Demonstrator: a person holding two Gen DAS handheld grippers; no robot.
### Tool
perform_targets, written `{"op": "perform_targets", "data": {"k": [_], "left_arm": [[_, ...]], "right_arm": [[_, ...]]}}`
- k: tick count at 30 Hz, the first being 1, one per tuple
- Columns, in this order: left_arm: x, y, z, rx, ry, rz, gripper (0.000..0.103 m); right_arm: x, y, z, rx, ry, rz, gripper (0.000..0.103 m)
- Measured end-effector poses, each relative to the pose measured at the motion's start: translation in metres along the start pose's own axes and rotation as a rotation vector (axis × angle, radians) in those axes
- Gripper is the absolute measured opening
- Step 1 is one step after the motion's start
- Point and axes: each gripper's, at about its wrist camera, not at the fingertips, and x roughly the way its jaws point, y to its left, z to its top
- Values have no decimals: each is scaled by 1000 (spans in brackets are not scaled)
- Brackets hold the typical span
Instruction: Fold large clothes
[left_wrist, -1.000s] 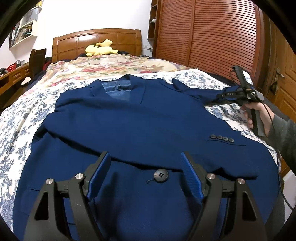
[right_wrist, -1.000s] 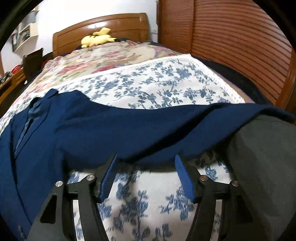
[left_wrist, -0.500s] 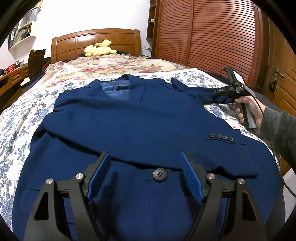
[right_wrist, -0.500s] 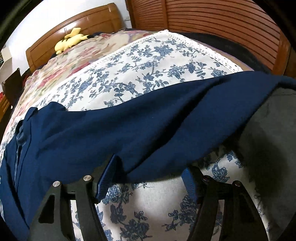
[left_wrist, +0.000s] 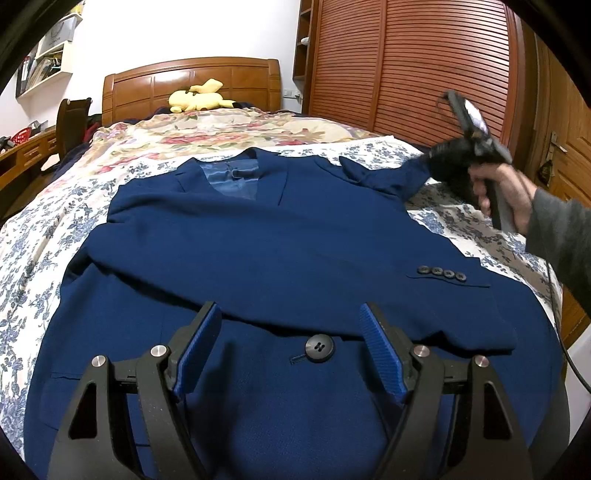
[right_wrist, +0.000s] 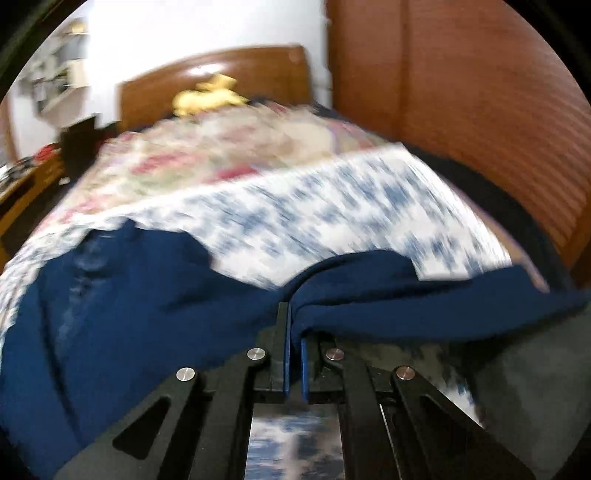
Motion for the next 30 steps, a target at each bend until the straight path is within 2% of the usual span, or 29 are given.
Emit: {"op": "perform_targets", "data": {"k": [5, 9, 12, 17, 22, 24, 26, 30], "left_arm": [[0, 0, 1, 2, -1, 1, 78], [-1, 1, 1, 2, -2, 1, 78], [-1, 1, 1, 4, -1, 0, 78], [-1, 1, 1, 2, -1, -1, 78], [-1, 1, 1, 2, -1, -1, 78], [0, 0, 1, 2, -2, 0, 78], [-1, 1, 1, 2, -1, 0, 78], [0, 1, 1, 1, -2, -1, 78]], "right_arm": [[-48, 50, -7, -142, -55, 163, 4], [-70, 87, -25, -245, -39, 283, 4], [-76, 104, -40, -309, 1, 323, 4], [-65, 105, -57, -347, 84, 303, 4], [-74, 102, -63, -362, 108, 273, 8], [-83, 109, -58, -367, 101, 270, 15], [-90, 112, -53, -381, 79, 265, 33], [-98, 114, -49, -381, 29, 238, 45]]}}
